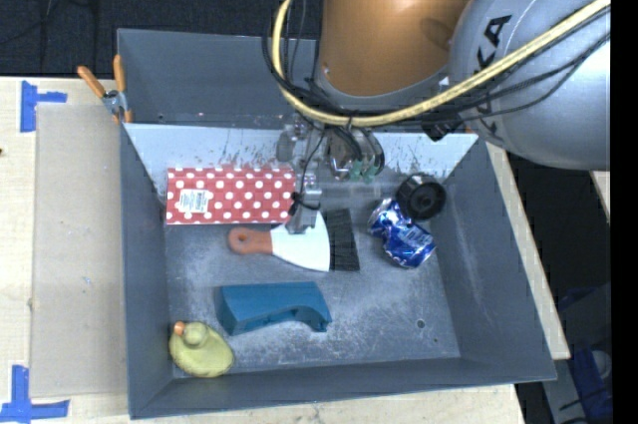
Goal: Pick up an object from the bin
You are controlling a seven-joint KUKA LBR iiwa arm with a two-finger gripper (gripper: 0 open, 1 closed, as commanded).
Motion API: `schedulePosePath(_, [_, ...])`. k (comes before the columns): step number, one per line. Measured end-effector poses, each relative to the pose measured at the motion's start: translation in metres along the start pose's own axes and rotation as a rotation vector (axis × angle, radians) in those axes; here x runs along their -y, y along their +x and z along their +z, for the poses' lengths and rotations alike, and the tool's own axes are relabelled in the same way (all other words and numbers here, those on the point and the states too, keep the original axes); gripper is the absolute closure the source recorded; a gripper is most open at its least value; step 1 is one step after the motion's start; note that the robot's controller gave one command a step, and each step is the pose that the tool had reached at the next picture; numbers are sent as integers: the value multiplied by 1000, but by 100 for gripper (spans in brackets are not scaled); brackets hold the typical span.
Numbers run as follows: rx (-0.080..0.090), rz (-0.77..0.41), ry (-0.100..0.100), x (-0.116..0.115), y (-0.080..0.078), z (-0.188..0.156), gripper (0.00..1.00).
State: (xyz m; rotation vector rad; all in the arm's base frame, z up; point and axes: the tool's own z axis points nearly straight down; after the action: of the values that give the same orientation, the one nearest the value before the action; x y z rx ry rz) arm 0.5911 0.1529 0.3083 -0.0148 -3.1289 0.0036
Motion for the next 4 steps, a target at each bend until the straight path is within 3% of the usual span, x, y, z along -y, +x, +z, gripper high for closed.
schedulePosePath(1, [24,-75,-4,5,19,6,0])
schedulePosePath(2, [15,-115,-2,6,27,24,0])
schedulePosePath(3, [12,-268,0,11,26,52,0])
schedulePosePath(4, [16,-111,-3,48,43,99,0])
